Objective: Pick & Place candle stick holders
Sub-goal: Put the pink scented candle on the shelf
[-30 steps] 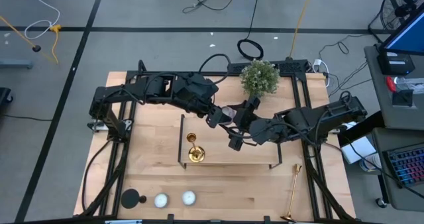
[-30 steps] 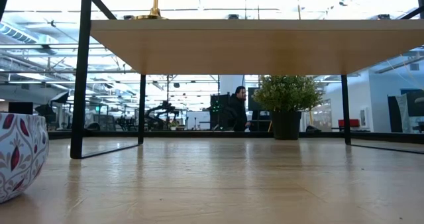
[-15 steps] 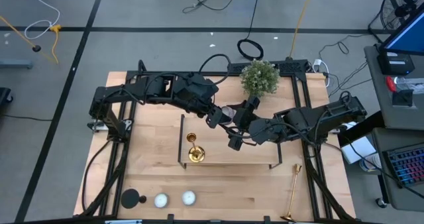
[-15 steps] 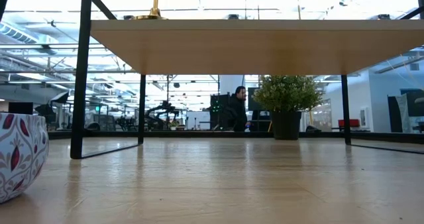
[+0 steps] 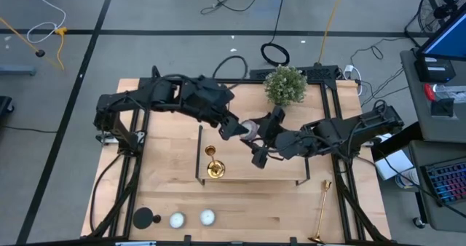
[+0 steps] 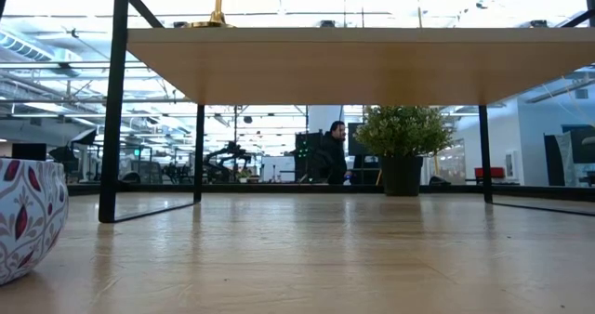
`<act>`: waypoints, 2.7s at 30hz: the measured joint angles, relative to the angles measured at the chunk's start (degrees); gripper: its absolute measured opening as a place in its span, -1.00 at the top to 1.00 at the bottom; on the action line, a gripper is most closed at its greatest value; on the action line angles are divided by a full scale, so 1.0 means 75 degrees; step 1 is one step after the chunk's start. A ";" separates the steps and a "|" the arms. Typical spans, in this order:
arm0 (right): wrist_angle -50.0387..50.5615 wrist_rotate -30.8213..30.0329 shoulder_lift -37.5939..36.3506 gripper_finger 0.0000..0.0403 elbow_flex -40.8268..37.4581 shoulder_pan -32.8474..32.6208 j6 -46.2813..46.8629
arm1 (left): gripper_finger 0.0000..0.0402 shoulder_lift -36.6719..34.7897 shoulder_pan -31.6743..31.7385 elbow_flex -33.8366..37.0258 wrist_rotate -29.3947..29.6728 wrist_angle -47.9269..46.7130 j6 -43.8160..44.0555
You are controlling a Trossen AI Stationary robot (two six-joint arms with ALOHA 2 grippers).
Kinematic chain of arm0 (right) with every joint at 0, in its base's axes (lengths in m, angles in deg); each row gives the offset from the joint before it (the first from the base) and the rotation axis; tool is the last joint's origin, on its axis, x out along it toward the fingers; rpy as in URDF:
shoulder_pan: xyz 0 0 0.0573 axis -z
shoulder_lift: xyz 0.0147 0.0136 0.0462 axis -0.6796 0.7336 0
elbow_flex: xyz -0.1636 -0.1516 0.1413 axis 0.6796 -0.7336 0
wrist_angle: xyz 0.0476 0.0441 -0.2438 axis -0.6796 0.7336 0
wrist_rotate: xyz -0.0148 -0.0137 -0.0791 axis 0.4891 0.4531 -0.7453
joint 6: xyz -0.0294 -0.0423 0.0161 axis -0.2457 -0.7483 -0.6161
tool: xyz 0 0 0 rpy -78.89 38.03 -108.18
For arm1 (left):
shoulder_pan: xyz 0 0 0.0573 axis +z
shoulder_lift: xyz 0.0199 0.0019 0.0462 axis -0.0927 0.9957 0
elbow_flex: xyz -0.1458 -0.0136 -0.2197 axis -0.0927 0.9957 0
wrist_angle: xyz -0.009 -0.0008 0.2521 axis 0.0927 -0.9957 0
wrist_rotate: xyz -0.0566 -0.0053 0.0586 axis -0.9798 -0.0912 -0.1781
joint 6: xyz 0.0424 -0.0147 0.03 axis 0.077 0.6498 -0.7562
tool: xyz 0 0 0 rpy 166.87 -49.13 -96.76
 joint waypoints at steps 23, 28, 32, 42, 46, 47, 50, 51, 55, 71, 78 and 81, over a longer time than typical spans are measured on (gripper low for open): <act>-0.2624 0.2149 -0.0011 -0.46 -0.1686 0.1174 -0.0453 | -0.46 -0.1880 -0.0563 -0.0001 0.1666 -0.0065 -0.0462; -0.3877 0.3134 -0.0304 -0.46 -0.2777 0.1734 -0.0562 | -0.42 -0.1966 -0.1068 0.0002 0.2367 -0.0086 -0.0177; -0.5551 0.4393 -0.0508 -0.46 -0.3828 0.2234 -0.0326 | -0.40 -0.1978 -0.1387 -0.0002 0.3102 -0.0104 0.0117; -0.7937 0.6332 -0.0515 -0.46 -0.5131 0.2806 0.0058 | -0.39 -0.1776 -0.2205 0.0133 0.4830 0.0072 0.1098; -0.7878 0.6479 -0.0428 -0.46 -0.5132 0.2809 -0.0222 | -0.35 -0.1631 -0.2375 0.0135 0.5186 0.0094 0.1388; -0.7926 0.6479 -0.0428 -0.46 -0.5132 0.2816 -0.0321 | -0.35 -0.1600 -0.2387 0.0135 0.5189 0.0094 0.1419; -0.8036 0.6499 -0.0316 -0.46 -0.5112 0.2921 -0.0456 | -0.34 -0.1564 -0.2418 0.0138 0.5189 0.0089 0.1467; -0.7982 0.6523 -0.0271 -0.46 -0.5115 0.2974 -0.0434 | -0.34 -0.1564 -0.2418 0.0138 0.5189 0.0090 0.1509; -0.8427 0.6835 0.0072 -0.46 -0.5120 0.3123 -0.0203 | -0.34 -0.1494 -0.2465 0.0132 0.5273 0.0137 0.1552; -0.8056 0.7139 0.1431 -0.46 -0.3987 0.3038 -0.0511 | -0.34 -0.1497 -0.2650 0.0138 0.5382 0.0139 0.1548; -0.8121 0.7105 0.1743 -0.46 -0.3914 0.3019 -0.0493 | -0.34 -0.1497 -0.2877 0.0138 0.5388 0.0136 0.1605; -0.8219 0.7102 0.1828 -0.46 -0.3911 0.3019 -0.0479 | -0.34 -0.1497 -0.2971 0.0138 0.5462 0.0136 0.1618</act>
